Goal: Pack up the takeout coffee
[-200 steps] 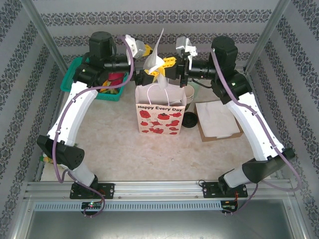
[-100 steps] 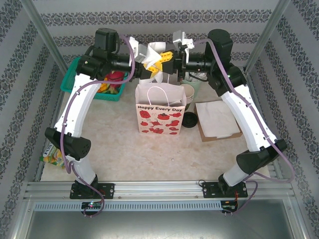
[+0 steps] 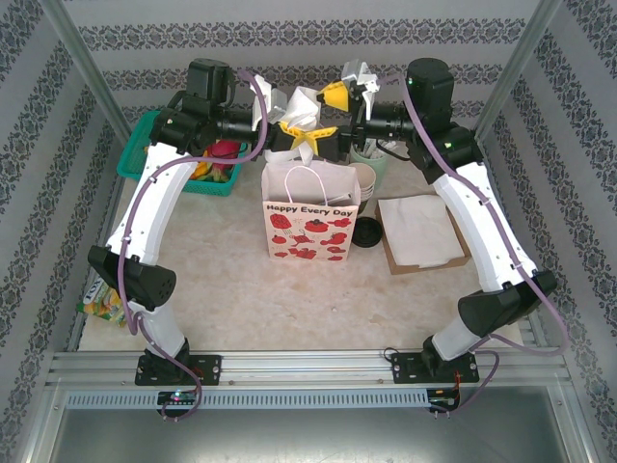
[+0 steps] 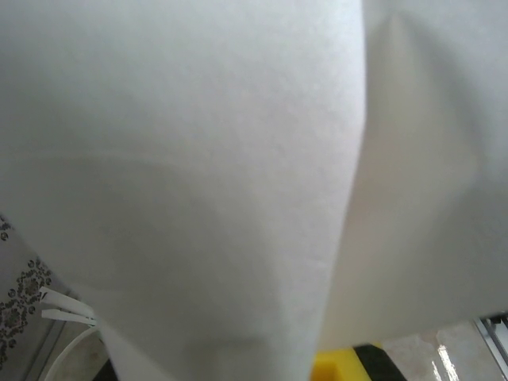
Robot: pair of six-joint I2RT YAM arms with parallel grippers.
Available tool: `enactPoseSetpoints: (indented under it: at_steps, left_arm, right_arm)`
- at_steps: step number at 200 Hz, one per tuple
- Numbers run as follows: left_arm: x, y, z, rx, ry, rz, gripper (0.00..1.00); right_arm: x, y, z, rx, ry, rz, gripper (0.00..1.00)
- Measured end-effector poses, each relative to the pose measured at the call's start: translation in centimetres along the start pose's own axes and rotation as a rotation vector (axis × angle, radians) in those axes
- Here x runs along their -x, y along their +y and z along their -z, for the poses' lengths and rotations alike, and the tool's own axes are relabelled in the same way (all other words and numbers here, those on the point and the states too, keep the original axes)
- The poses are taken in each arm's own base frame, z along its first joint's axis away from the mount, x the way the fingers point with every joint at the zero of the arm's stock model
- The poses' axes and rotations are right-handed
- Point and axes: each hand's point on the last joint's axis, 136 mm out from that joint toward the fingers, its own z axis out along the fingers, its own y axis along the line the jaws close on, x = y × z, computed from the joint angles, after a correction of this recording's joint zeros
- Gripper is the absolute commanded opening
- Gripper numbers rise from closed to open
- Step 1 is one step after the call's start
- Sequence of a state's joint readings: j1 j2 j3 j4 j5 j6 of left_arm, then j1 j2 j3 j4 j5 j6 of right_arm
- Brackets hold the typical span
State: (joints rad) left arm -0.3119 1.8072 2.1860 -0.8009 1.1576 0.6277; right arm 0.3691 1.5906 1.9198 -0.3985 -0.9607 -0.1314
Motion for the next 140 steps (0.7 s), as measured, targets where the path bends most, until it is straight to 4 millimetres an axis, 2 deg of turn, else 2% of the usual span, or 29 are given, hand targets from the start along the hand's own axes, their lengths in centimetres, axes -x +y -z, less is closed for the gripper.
enactPoseSetpoints:
  at_steps: [37, 50, 62, 79, 101, 123, 130, 140]
  left_arm:
    - [0.1, -0.1, 0.0, -0.008, -0.006, 0.001, 0.0]
    - [0.1, -0.2, 0.0, -0.01, -0.007, 0.0, 0.0]
    - [0.1, -0.2, 0.0, -0.011, -0.007, 0.0, 0.0]
    - [0.1, -0.2, 0.0, -0.011, -0.006, 0.002, 0.0]
    - [0.1, -0.2, 0.0, -0.012, -0.006, 0.003, 0.0]
    - [0.1, -0.2, 0.0, -0.012, -0.006, 0.002, 0.0]
    - [0.1, -0.2, 0.0, -0.012, -0.007, 0.002, 0.02]
    - [0.1, -0.2, 0.0, -0.01, -0.006, 0.001, 0.12]
  right_arm:
    - [-0.7, -0.9, -1.4, 0.038, 0.013, -0.033, 0.98]
    - [-1.1, -1.2, -2.1, 0.058, 0.019, -0.055, 0.94]
    - [-1.4, -1.5, -2.6, 0.074, 0.024, -0.074, 0.82]
    - [-1.6, -1.3, -2.9, 0.1, 0.027, -0.084, 0.57]
    - [-1.1, -0.6, -3.0, 0.129, 0.022, -0.098, 0.38]
    - [-0.2, -0.1, -2.7, 0.145, 0.007, -0.084, 0.01]
    - [0.0, 0.0, -2.7, 0.146, 0.006, -0.08, 0.0]
    - [-0.1, 0.0, -2.7, 0.146, 0.006, -0.079, 0.0]
